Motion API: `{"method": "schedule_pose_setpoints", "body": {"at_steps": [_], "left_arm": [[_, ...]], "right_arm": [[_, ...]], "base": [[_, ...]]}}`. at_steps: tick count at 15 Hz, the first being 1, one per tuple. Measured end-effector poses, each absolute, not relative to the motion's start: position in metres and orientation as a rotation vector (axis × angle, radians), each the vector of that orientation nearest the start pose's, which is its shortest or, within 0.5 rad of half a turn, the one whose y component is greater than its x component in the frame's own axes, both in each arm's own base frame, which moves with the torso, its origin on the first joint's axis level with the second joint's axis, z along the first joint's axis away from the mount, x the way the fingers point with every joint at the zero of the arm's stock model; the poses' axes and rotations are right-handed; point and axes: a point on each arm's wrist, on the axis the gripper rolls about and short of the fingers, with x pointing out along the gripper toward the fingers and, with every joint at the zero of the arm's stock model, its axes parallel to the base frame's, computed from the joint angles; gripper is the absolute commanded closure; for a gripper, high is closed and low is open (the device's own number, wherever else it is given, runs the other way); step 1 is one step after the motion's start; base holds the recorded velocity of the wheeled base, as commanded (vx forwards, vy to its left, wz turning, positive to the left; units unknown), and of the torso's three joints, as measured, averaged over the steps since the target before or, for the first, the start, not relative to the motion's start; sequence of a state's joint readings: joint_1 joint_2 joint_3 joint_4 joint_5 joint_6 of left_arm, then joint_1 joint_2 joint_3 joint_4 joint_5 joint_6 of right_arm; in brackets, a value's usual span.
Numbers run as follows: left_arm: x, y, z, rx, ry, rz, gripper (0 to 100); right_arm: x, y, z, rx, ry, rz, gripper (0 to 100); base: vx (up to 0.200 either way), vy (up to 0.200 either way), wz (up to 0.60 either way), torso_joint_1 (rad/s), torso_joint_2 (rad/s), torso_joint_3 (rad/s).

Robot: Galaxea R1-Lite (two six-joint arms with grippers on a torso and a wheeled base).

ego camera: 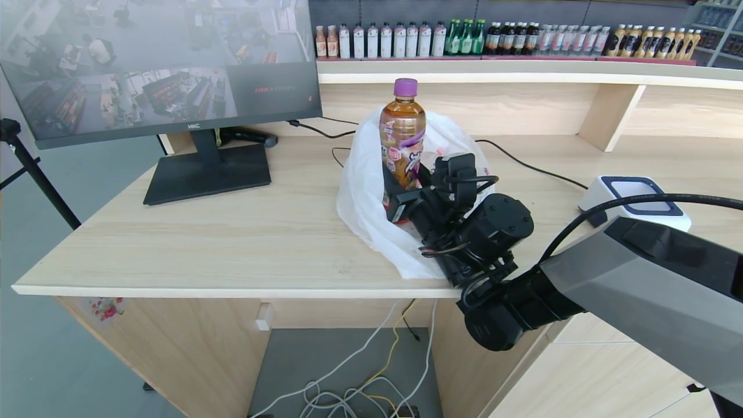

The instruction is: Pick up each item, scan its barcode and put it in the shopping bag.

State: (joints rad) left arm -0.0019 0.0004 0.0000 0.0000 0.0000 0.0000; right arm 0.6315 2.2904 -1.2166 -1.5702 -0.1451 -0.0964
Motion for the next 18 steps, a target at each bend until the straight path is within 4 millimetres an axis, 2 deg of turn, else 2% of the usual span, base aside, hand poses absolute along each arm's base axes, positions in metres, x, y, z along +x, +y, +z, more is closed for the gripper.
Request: {"method": "schedule_pose_setpoints", "body": {"at_steps": [5, 6, 18], "left_arm": [[-0.0228, 0.0000, 0.0755, 0.002, 0.000, -0.002, 0], [-0.0228, 0.0000, 0.0755, 0.001, 0.000, -0.001, 0], [-0.0228, 0.0000, 0.0755, 0.001, 0.000, -0.001, 0]], "right_arm": [[0.3548, 0.2559, 0.1567, 0.107, -0.483, 0.452, 100], [0.3547, 0.2561, 0.1568, 0.110, -0.483, 0.452, 0], [0.3476, 0.2526, 0.1577, 0.122, -0.459, 0.460, 0]], "base": [[0.000, 0.000, 0.00, 0.000, 0.00, 0.000], [0.000, 0.000, 0.00, 0.000, 0.00, 0.000], [0.000, 0.000, 0.00, 0.000, 0.00, 0.000]]}}
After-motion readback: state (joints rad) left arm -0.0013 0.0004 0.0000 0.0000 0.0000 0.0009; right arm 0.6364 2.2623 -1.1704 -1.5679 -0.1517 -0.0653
